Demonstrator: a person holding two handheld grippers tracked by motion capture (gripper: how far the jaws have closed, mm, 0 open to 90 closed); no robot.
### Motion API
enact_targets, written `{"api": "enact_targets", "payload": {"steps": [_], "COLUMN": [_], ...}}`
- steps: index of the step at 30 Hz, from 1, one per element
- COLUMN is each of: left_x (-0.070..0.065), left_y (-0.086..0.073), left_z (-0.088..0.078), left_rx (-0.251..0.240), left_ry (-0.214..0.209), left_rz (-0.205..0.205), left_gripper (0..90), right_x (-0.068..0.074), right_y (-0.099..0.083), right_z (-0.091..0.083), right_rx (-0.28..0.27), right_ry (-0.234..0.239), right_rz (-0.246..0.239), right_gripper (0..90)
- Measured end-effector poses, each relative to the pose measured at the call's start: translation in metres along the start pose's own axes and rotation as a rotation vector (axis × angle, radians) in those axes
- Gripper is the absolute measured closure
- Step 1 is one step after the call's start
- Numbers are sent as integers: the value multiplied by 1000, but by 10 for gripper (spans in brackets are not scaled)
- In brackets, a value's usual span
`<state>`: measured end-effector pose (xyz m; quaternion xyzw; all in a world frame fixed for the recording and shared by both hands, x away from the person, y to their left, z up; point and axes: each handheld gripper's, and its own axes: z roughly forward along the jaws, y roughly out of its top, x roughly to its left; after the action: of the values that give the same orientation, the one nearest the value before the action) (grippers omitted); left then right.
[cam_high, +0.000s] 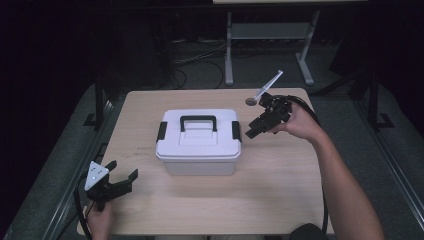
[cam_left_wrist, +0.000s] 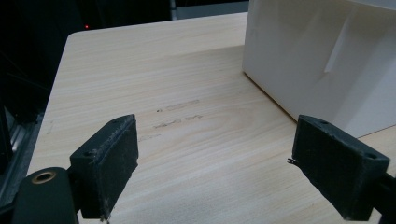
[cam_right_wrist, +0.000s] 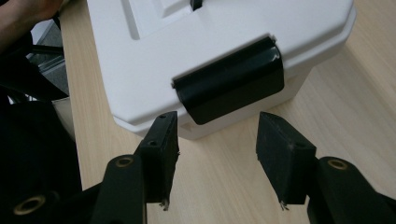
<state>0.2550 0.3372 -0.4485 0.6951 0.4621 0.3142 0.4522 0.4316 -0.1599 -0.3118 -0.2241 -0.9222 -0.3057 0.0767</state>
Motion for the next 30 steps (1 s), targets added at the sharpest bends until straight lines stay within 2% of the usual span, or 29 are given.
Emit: {"api": "enact_targets", "payload": {"steps": [18, 26, 30], "left_x": [-2, -1, -1], "left_y": [0, 0, 0], "left_z": [2, 1, 1], "left_rx": [4, 2, 5], "left_ry": [-4, 0, -5], "left_rz": [8, 4, 6], "left_gripper": [137, 137, 137], "right_x": [-2, -3, -5], "right_y": [-26, -36, -39], "right_z": [0, 4, 5], "right_rx": [-5, 8, -3], "right_ry": [4, 3, 10], "right_rz": [39, 56, 61], "right_gripper": [483, 482, 483]}}
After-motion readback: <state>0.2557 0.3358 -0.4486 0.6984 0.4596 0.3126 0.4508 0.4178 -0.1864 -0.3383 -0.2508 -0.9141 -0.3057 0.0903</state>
